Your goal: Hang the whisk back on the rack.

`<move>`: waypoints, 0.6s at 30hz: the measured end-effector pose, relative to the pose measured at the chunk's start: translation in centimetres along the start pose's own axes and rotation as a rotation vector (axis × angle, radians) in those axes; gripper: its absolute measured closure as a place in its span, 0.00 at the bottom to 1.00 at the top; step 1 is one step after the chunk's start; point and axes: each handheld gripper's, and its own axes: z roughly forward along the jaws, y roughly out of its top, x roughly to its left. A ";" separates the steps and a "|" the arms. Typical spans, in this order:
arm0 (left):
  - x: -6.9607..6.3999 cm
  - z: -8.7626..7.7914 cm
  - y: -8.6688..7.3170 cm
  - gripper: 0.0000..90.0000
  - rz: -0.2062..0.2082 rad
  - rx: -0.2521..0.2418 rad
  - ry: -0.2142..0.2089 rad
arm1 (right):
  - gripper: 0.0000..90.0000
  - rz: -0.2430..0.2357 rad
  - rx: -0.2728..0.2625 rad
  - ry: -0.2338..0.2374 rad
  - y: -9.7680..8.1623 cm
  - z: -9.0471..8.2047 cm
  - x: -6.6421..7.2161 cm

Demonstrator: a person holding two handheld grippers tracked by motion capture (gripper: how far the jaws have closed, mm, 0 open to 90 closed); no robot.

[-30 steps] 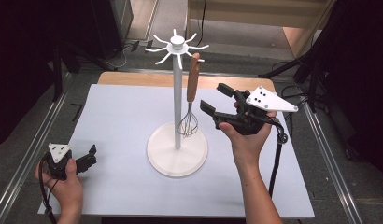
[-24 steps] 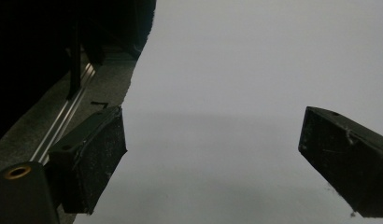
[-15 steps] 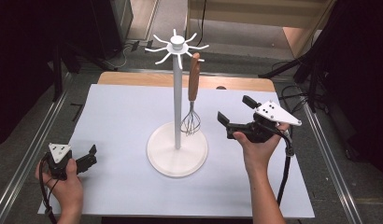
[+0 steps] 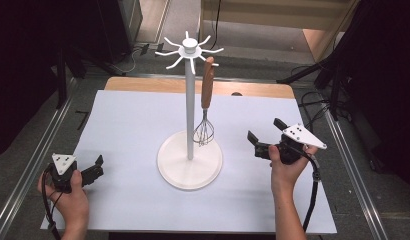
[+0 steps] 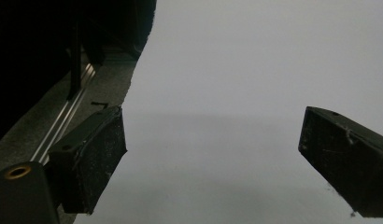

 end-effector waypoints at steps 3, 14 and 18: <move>0.0 0.0 0.0 0.09 0.001 0.001 0.002 | 0.00 0.010 0.020 -0.035 -1.5 -0.3 -1.2; 0.0 0.0 0.0 0.09 -0.001 0.001 0.003 | 0.00 0.020 0.075 -0.106 -5.4 -1.3 -3.6; 0.0 0.0 0.0 0.09 -0.002 0.000 0.003 | 0.00 0.043 0.097 -0.132 -6.9 -1.6 -4.5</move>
